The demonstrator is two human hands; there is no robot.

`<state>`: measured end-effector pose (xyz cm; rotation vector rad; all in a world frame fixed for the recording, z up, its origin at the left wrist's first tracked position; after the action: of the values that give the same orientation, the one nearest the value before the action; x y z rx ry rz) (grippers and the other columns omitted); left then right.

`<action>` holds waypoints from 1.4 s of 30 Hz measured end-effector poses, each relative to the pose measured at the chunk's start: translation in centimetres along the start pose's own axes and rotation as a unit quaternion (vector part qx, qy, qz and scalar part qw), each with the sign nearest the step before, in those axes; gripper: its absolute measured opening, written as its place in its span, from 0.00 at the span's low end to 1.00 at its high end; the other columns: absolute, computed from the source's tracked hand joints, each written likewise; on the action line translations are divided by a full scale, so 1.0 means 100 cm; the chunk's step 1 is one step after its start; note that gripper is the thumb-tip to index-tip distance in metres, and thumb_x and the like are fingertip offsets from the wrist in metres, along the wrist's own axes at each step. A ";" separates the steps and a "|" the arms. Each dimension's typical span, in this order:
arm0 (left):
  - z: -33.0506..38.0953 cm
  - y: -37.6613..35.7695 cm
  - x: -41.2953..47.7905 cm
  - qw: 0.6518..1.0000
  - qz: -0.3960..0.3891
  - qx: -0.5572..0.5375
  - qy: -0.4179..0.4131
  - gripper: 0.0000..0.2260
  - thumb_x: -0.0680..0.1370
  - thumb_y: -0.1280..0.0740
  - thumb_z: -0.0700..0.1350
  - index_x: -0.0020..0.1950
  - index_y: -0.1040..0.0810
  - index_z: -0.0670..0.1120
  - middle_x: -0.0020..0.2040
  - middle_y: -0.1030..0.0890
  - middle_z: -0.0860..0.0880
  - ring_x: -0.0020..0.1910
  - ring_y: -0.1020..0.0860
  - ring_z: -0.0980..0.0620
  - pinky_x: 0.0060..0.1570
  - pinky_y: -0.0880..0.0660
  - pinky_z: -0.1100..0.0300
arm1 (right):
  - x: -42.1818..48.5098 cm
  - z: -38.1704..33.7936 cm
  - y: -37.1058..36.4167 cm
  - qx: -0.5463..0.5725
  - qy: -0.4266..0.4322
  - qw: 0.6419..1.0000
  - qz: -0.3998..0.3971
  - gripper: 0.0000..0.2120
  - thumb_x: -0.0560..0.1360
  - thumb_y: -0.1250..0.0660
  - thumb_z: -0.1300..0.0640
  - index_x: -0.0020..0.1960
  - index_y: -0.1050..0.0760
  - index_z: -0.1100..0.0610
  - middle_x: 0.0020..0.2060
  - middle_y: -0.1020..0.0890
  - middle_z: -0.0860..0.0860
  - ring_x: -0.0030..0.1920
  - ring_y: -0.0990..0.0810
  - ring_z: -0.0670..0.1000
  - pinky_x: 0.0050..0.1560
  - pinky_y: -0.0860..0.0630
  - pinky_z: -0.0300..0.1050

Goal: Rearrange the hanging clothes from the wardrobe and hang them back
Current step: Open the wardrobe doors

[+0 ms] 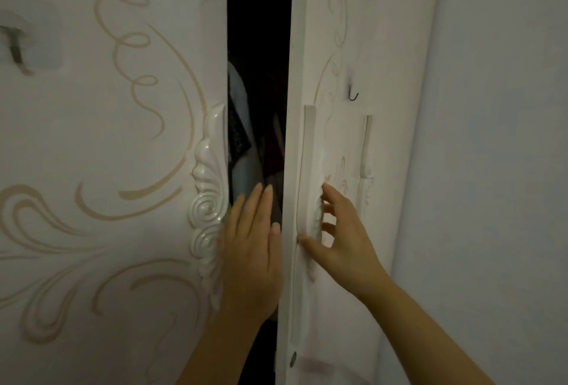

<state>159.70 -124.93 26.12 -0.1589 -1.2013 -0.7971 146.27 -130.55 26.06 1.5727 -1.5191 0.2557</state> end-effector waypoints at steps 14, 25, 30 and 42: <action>0.136 -0.123 -0.021 0.979 -0.164 -0.114 -0.048 0.17 0.77 0.56 0.57 0.64 0.55 0.72 0.64 0.54 0.79 0.68 0.56 0.76 0.68 0.58 0.71 | -0.060 0.028 0.197 0.001 -0.004 0.995 0.099 0.26 0.71 0.35 0.47 0.65 0.39 0.33 0.62 0.33 0.29 0.62 0.31 0.33 0.58 0.30 0.31; 0.188 -0.212 -0.012 0.977 -0.183 -0.093 -0.057 0.26 0.79 0.43 0.54 0.69 0.57 0.68 0.76 0.47 0.59 0.74 0.48 0.58 0.73 0.43 0.53 | -0.029 -0.021 0.271 -0.389 0.193 0.872 0.225 0.26 0.71 0.29 0.62 0.67 0.29 0.56 0.64 0.26 0.58 0.65 0.29 0.58 0.66 0.33 0.49; 0.172 -0.249 0.001 0.981 -0.182 -0.033 -0.063 0.32 0.79 0.42 0.53 0.74 0.60 0.61 0.76 0.54 0.58 0.75 0.53 0.56 0.74 0.47 0.54 | 0.005 0.006 0.256 -0.481 0.184 0.841 0.164 0.31 0.65 0.26 0.65 0.67 0.28 0.55 0.63 0.24 0.59 0.65 0.28 0.62 0.67 0.38 0.60; 0.123 -0.345 0.054 0.978 -0.184 0.000 -0.094 0.39 0.75 0.45 0.65 0.62 0.78 0.64 0.67 0.77 0.58 0.69 0.71 0.58 0.70 0.62 0.56 | 0.050 0.109 0.281 -0.623 0.133 0.736 0.230 0.23 0.71 0.32 0.55 0.66 0.26 0.52 0.66 0.26 0.56 0.69 0.32 0.60 0.70 0.45 0.59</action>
<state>129.43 -146.14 25.53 -0.0098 -1.4321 -1.1232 118.03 -137.03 35.96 0.0675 -1.2995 -0.2535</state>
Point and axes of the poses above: each hand's wrist, its own x-axis towards the middle knuckle, its own y-axis out of the back of the hand, z = x × y, the point moved 6 cm from there along x, towards the middle knuckle
